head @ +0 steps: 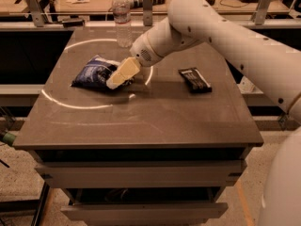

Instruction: Move blue chip bag near water bottle

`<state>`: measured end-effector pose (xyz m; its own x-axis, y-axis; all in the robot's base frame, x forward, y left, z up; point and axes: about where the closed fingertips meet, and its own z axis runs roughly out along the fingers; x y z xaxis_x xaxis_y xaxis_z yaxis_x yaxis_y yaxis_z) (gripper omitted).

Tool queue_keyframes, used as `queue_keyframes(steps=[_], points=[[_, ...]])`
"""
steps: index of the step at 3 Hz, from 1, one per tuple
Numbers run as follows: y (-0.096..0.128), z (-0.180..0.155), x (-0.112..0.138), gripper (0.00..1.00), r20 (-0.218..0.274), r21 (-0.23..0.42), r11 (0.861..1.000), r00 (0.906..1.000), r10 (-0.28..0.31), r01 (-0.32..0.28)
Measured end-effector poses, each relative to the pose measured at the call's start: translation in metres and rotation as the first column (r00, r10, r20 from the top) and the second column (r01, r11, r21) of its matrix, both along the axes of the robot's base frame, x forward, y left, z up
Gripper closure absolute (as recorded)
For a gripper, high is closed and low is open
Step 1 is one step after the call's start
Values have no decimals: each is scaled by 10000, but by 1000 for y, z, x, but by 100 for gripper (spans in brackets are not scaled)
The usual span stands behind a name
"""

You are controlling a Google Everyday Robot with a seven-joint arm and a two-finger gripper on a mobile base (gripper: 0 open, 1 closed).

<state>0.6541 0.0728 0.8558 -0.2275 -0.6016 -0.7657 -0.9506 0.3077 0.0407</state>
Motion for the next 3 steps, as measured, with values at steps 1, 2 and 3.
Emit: queue_keyframes(steps=[1,2,3], points=[[13,-15,-1,16,-229,-96,9988,9986,472,-474],[20,-26,-4,40,-242,-124,9968,9966,784,-788],[19,-31,-5,62,-135,-296,9955,9958,900,-904]])
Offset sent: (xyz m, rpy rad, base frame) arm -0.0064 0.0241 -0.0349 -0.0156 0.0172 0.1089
